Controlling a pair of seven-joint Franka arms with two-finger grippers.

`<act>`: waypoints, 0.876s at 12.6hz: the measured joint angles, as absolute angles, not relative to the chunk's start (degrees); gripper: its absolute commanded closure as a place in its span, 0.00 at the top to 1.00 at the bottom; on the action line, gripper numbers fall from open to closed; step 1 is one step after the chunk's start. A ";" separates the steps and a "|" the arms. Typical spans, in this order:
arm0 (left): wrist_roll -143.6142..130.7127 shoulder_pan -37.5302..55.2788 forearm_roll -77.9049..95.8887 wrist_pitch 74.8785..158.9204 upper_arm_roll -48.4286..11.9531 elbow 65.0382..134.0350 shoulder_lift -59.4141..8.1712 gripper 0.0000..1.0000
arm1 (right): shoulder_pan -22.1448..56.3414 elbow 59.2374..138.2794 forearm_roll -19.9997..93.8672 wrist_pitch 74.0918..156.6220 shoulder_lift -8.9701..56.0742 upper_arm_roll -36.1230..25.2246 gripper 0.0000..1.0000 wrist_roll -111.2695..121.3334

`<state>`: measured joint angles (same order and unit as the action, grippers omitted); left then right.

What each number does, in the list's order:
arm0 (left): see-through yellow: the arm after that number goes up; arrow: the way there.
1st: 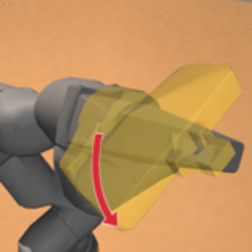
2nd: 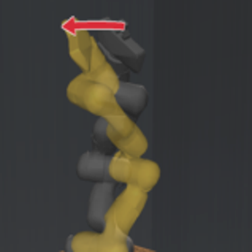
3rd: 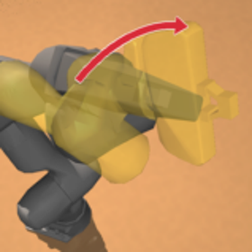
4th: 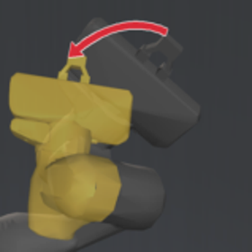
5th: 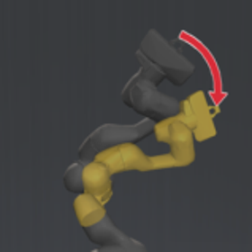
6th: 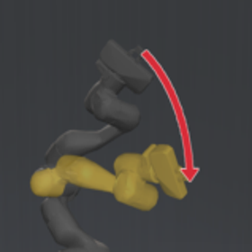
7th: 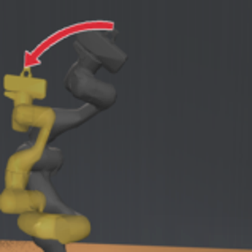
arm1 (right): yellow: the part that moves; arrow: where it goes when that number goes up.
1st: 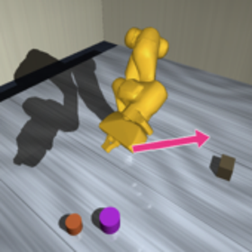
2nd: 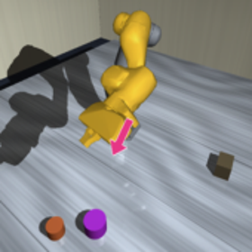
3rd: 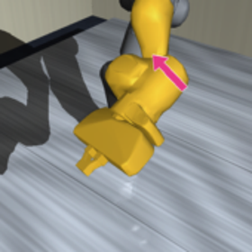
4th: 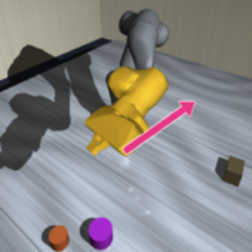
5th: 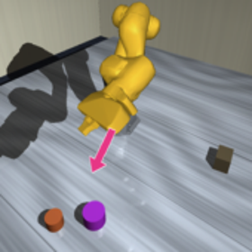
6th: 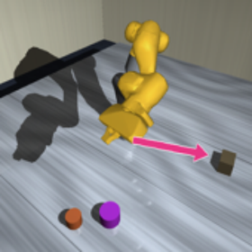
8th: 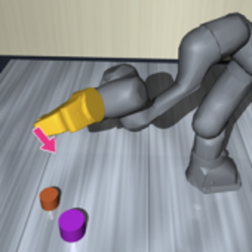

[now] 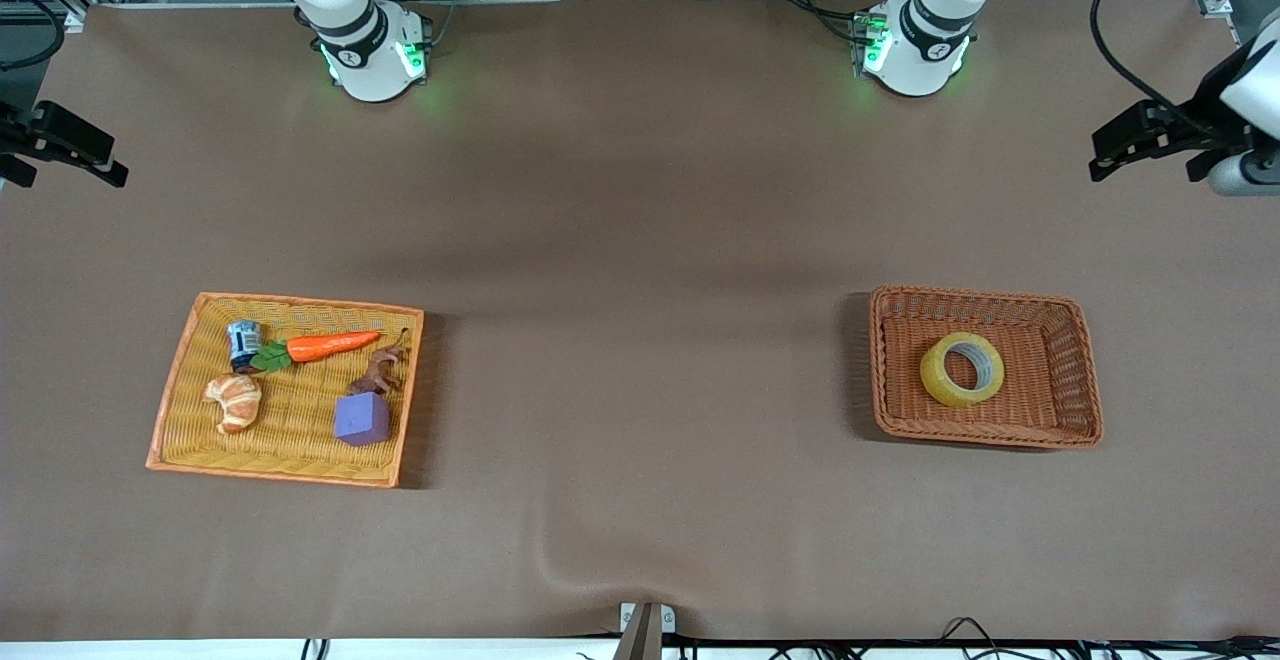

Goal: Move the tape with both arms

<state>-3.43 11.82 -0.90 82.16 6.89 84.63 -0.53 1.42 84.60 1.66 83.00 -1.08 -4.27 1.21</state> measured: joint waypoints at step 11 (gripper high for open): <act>-3.43 11.79 -0.94 82.26 7.82 83.91 -1.26 1.00 | 1.53 84.60 1.66 81.81 -0.34 -4.20 1.00 1.20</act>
